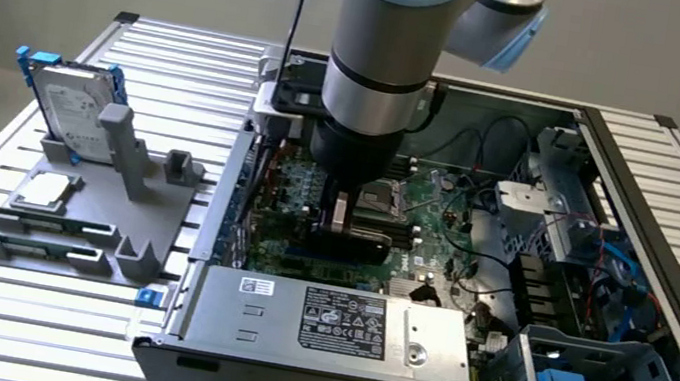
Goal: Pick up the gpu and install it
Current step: 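Insert the gpu into the slot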
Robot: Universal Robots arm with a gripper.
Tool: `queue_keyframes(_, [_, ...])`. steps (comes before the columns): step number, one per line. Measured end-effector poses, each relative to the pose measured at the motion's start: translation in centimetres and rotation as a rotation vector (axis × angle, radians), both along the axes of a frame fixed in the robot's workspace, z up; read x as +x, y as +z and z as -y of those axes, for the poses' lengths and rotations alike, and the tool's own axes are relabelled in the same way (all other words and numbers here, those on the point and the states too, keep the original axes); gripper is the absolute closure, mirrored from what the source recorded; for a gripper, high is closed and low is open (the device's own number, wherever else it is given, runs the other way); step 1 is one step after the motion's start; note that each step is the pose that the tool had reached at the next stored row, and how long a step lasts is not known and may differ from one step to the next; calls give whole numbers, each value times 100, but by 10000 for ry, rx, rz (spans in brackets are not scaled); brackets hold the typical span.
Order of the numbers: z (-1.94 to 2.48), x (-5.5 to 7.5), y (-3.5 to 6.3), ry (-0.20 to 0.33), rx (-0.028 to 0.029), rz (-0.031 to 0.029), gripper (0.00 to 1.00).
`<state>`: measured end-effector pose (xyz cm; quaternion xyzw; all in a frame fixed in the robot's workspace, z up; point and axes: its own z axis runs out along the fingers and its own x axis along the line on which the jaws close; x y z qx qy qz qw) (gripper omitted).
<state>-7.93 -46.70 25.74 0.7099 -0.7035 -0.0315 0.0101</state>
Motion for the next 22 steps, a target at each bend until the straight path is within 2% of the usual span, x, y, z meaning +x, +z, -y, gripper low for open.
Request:
queue_keyframes(14, [-1, -3, -7, 1, 0, 1, 72])
queue_keyframes(16, [-2, -3, -6, 1, 3, 1, 60])
queue_keyframes(18, [-3, -3, 13, 0, 2, 0, 60])
queue_keyframes(19, [-3, -3, 34, 1, 1, 0, 53])
queue_keyframes(22, [-4, -4, 121, 1, 1, -1, 53])
